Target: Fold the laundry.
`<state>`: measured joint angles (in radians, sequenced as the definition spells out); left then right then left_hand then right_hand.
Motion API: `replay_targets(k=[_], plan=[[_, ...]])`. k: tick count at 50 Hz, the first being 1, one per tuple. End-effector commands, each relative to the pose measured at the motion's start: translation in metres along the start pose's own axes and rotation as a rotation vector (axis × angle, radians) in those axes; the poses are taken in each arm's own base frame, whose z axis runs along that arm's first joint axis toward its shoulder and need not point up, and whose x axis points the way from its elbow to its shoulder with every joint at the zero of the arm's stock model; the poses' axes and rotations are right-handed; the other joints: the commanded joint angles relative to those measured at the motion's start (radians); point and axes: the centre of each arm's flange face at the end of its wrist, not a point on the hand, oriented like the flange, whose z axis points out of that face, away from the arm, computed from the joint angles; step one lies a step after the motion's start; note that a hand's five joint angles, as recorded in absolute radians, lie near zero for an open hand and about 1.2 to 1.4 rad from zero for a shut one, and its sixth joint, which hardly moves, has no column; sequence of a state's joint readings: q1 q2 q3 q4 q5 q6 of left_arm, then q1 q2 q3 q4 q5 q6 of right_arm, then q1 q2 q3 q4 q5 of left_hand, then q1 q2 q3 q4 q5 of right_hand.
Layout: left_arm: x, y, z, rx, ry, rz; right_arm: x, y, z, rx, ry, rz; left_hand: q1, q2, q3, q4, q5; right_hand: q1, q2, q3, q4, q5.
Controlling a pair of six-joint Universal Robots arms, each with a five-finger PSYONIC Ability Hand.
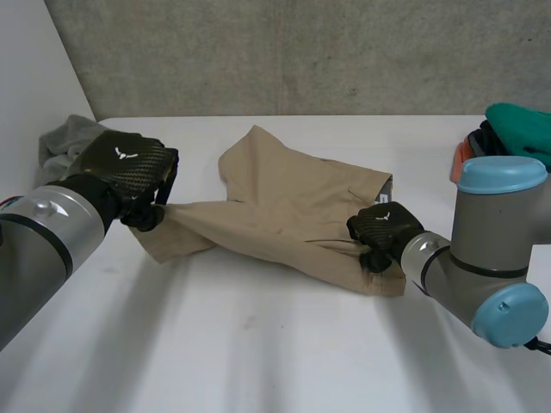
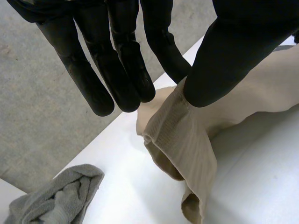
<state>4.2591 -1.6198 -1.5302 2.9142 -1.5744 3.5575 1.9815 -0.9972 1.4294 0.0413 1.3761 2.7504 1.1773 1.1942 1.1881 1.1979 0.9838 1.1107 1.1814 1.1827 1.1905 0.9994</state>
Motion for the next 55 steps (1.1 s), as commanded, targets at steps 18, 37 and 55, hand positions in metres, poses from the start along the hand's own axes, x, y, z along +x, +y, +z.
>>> replay_targets(k=[18, 37, 55], plan=[[0.040, 0.071, -0.039, -0.374, 0.403, 0.258, -0.012, 0.002, -0.140, -0.262, -0.171, -0.410, 0.219, 0.202, 0.208, 0.198, 0.238, 0.286, 0.215, 0.214, 0.206, 0.222], [-0.045, -0.067, 0.103, 0.292, -0.177, 0.193, 0.078, -0.132, -0.040, 0.347, 0.370, -0.314, 0.219, 0.202, 0.208, 0.198, 0.238, 0.286, 0.215, 0.214, 0.206, 0.222], [-0.126, -0.167, 0.086, 0.785, -0.544, -0.054, 0.094, -0.255, -0.052, 1.176, 0.719, -0.281, 0.219, 0.202, 0.208, 0.198, 0.238, 0.286, 0.215, 0.214, 0.206, 0.222]])
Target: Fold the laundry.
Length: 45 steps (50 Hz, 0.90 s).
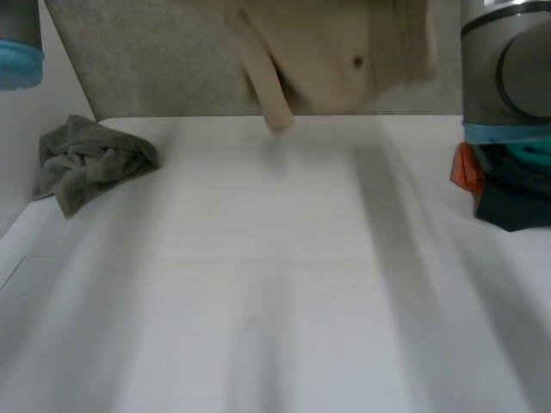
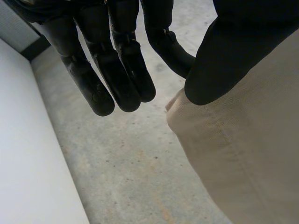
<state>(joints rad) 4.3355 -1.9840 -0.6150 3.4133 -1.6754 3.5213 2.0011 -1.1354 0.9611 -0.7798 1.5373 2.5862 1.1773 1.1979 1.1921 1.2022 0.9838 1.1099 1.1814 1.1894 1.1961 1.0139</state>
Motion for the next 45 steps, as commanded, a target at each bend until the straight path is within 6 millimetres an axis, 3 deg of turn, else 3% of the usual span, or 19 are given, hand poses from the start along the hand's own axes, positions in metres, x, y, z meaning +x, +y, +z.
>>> replay_targets(k=[1, 6, 7, 10, 11, 14, 15, 19, 23, 25, 34, 36, 37, 38, 41, 42, 45], plan=[[0.002, 0.033, -0.012, -0.133, 0.029, 0.039, -0.019, 0.018, -0.012, -0.059, -0.038, 0.014, 0.219, 0.198, 0.204, 0.194, 0.238, 0.286, 0.215, 0.207, 0.200, 0.208], [0.005, 0.079, -0.039, -0.293, 0.066, 0.053, -0.037, 0.051, -0.040, -0.185, -0.123, 0.024, 0.219, 0.198, 0.204, 0.194, 0.238, 0.286, 0.215, 0.207, 0.200, 0.208], [0.006, 0.087, -0.046, -0.324, 0.077, 0.053, -0.044, 0.062, -0.053, -0.230, -0.161, 0.031, 0.219, 0.198, 0.204, 0.194, 0.238, 0.286, 0.215, 0.207, 0.200, 0.208], [0.018, 0.119, -0.078, -0.444, 0.141, 0.046, -0.057, 0.079, -0.079, -0.306, -0.225, 0.046, 0.219, 0.198, 0.204, 0.194, 0.238, 0.286, 0.215, 0.207, 0.200, 0.208], [0.026, 0.136, -0.098, -0.503, 0.190, 0.040, -0.066, 0.090, -0.099, -0.367, -0.265, 0.051, 0.219, 0.198, 0.204, 0.194, 0.238, 0.286, 0.215, 0.207, 0.200, 0.208], [0.041, 0.160, -0.130, -0.579, 0.278, 0.030, -0.080, 0.106, -0.136, -0.469, -0.331, 0.059, 0.219, 0.198, 0.204, 0.194, 0.238, 0.286, 0.215, 0.207, 0.200, 0.208], [0.051, 0.176, -0.154, -0.632, 0.333, 0.022, -0.087, 0.115, -0.161, -0.538, -0.374, 0.059, 0.219, 0.198, 0.204, 0.194, 0.238, 0.286, 0.215, 0.207, 0.200, 0.208], [0.065, 0.201, -0.205, -0.736, 0.439, 0.033, -0.100, 0.124, -0.216, -0.687, -0.472, 0.060, 0.219, 0.198, 0.204, 0.194, 0.238, 0.286, 0.215, 0.207, 0.200, 0.208], [0.065, 0.202, -0.233, -0.793, 0.502, 0.088, -0.101, 0.119, -0.246, -0.771, -0.534, 0.053, 0.219, 0.198, 0.204, 0.194, 0.238, 0.286, 0.215, 0.207, 0.200, 0.208], [0.062, 0.196, -0.236, -0.797, 0.514, 0.117, -0.100, 0.114, -0.251, -0.792, -0.548, 0.053, 0.219, 0.198, 0.204, 0.194, 0.238, 0.286, 0.215, 0.207, 0.200, 0.208], [0.041, 0.132, -0.248, -0.831, 0.604, 0.188, -0.067, 0.066, -0.250, -0.951, -0.680, 0.004, 0.219, 0.198, 0.204, 0.194, 0.238, 0.286, 0.215, 0.207, 0.200, 0.208], [0.039, 0.128, -0.251, -0.843, 0.618, 0.183, -0.064, 0.057, -0.253, -0.987, -0.725, -0.003, 0.219, 0.198, 0.204, 0.194, 0.238, 0.286, 0.215, 0.207, 0.200, 0.208], [0.038, 0.126, -0.252, -0.852, 0.625, 0.178, -0.062, 0.053, -0.253, -0.998, -0.741, -0.003, 0.152, 0.132, 0.138, 0.128, 0.171, 0.286, 0.215, 0.207, 0.200, 0.208], [0.037, 0.125, -0.256, -0.872, 0.633, 0.163, -0.058, 0.045, -0.250, -1.013, -0.764, -0.003, -0.322, -0.343, -0.337, -0.347, -0.303, 0.286, 0.215, 0.207, 0.200, 0.208], [0.040, 0.124, -0.259, -0.889, 0.642, 0.118, -0.054, 0.033, -0.234, -0.972, -0.744, 0.017, -0.907, -0.927, -0.921, -0.932, -0.888, 0.286, 0.215, 0.207, 0.200, 0.208], [0.043, 0.128, -0.261, -0.905, 0.636, 0.082, -0.054, 0.026, -0.225, -0.948, -0.718, 0.037, -1.003, -1.023, -1.018, -1.028, -0.984, 0.286, 0.215, 0.207, 0.200, 0.208], [0.050, 0.139, -0.263, -0.939, 0.617, 0.012, -0.053, 0.012, -0.207, -0.900, -0.670, 0.098, -1.003, -1.023, -1.018, -1.028, -0.984, 0.286, 0.215, 0.207, 0.200, 0.208]])
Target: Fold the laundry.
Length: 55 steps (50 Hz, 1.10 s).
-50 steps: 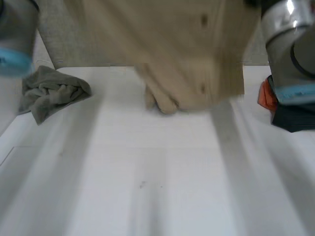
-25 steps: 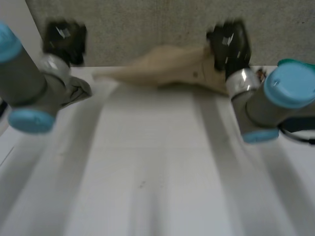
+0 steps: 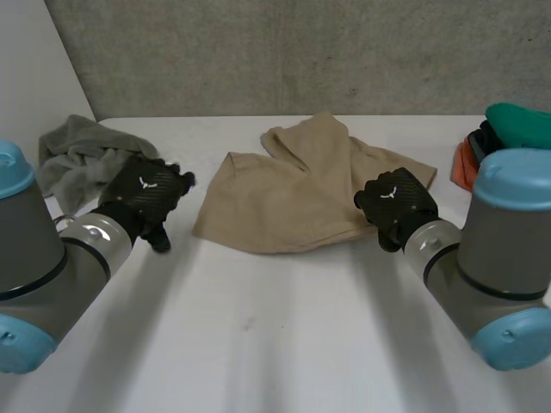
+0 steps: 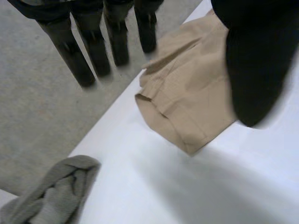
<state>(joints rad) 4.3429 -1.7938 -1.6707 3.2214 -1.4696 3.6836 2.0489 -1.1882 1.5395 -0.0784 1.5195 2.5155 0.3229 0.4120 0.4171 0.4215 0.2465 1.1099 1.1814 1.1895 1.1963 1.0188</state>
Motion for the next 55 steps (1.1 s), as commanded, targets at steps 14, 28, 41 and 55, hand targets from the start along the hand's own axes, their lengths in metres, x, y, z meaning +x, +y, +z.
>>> replay_targets(k=[14, 28, 41, 55], plan=[[0.041, 0.033, 0.040, -0.154, 0.055, -0.317, 0.023, -0.097, -0.037, 0.242, 0.076, 0.249, -0.148, -0.237, -0.243, -0.247, -0.246, 0.286, 0.215, 0.207, 0.200, 0.203], [0.049, 0.034, 0.065, -0.199, -0.046, -0.472, 0.013, -0.128, -0.059, 0.323, 0.047, 0.311, -0.148, -0.237, -0.243, -0.247, -0.246, 0.286, 0.215, 0.207, 0.200, 0.203], [0.050, 0.039, 0.070, -0.268, -0.151, -0.518, 0.018, -0.127, -0.062, 0.303, 0.070, 0.304, 0.892, 0.803, 0.798, 0.794, 0.794, 0.286, 0.215, 0.207, 0.200, 0.203], [-0.069, -0.100, -0.039, 0.287, -0.312, -0.158, 0.051, -0.096, -0.062, 0.194, 0.157, 0.169, 1.073, 0.984, 0.979, 0.975, 0.975, 0.286, 0.215, 0.207, 0.200, 0.203]])
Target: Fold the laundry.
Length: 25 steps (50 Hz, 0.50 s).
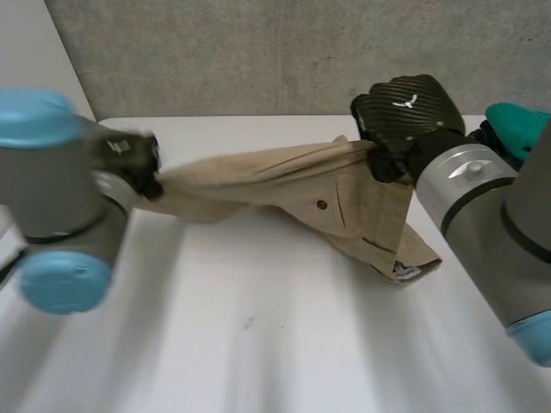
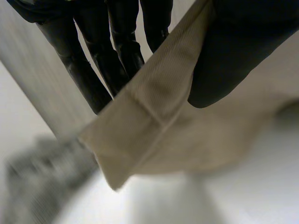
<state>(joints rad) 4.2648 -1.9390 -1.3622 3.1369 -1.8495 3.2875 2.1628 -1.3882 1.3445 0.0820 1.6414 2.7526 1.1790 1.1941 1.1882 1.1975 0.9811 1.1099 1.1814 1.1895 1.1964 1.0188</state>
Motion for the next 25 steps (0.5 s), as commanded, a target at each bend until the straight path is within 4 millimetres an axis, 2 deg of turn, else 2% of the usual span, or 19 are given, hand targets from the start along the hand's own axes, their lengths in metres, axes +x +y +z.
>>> replay_targets(k=[1, 2, 5, 8, 12, 16, 19, 20, 23, 25], plan=[[-0.034, -0.095, -0.067, 0.381, 0.062, 0.187, 0.019, -0.002, -0.005, 0.005, 0.036, -0.059, 0.217, 0.202, 0.208, 0.199, 0.241, 0.286, 0.215, 0.207, 0.200, 0.203], [-0.039, -0.112, -0.083, 0.447, 0.066, 0.207, 0.025, -0.006, -0.007, 0.018, 0.052, -0.065, 0.217, 0.202, 0.208, 0.199, 0.241, 0.286, 0.215, 0.207, 0.200, 0.203], [-0.048, -0.135, -0.109, 0.512, 0.063, 0.207, 0.036, -0.012, -0.011, 0.032, 0.079, -0.081, 0.217, 0.202, 0.208, 0.199, 0.241, 0.286, 0.215, 0.207, 0.200, 0.203], [-0.050, -0.140, -0.113, 0.498, 0.072, 0.213, 0.046, -0.015, -0.012, 0.035, 0.097, -0.107, 0.217, 0.202, 0.208, 0.199, 0.241, 0.286, 0.215, 0.207, 0.200, 0.203], [-0.045, -0.134, -0.106, 0.416, 0.129, 0.231, 0.059, -0.012, -0.007, 0.022, 0.105, -0.125, 0.217, 0.202, 0.208, 0.199, 0.241, 0.286, 0.215, 0.207, 0.200, 0.203], [-0.030, -0.112, -0.080, 0.298, 0.235, 0.249, 0.052, 0.000, 0.006, 0.003, 0.051, -0.099, 0.217, 0.202, 0.208, 0.199, 0.241, 0.286, 0.215, 0.207, 0.200, 0.203], [-0.022, -0.102, -0.063, 0.266, 0.267, 0.254, 0.048, 0.007, 0.018, 0.003, 0.037, -0.088, 0.217, 0.202, 0.208, 0.199, 0.241, 0.286, 0.215, 0.207, 0.200, 0.203], [-0.018, -0.097, -0.050, 0.247, 0.270, 0.256, 0.047, 0.013, 0.029, 0.009, 0.039, -0.082, 0.217, 0.202, 0.208, 0.199, 0.241, 0.286, 0.215, 0.207, 0.200, 0.203], [-0.014, -0.092, -0.029, 0.238, 0.259, 0.260, 0.045, 0.023, 0.047, 0.021, 0.050, -0.079, 0.217, 0.202, 0.208, 0.199, 0.241, 0.286, 0.215, 0.207, 0.200, 0.203], [-0.012, -0.093, -0.005, 0.260, 0.229, 0.264, 0.044, 0.032, 0.068, 0.056, 0.078, -0.083, 0.217, 0.202, 0.208, 0.199, 0.241, 0.286, 0.215, 0.207, 0.200, 0.203]])
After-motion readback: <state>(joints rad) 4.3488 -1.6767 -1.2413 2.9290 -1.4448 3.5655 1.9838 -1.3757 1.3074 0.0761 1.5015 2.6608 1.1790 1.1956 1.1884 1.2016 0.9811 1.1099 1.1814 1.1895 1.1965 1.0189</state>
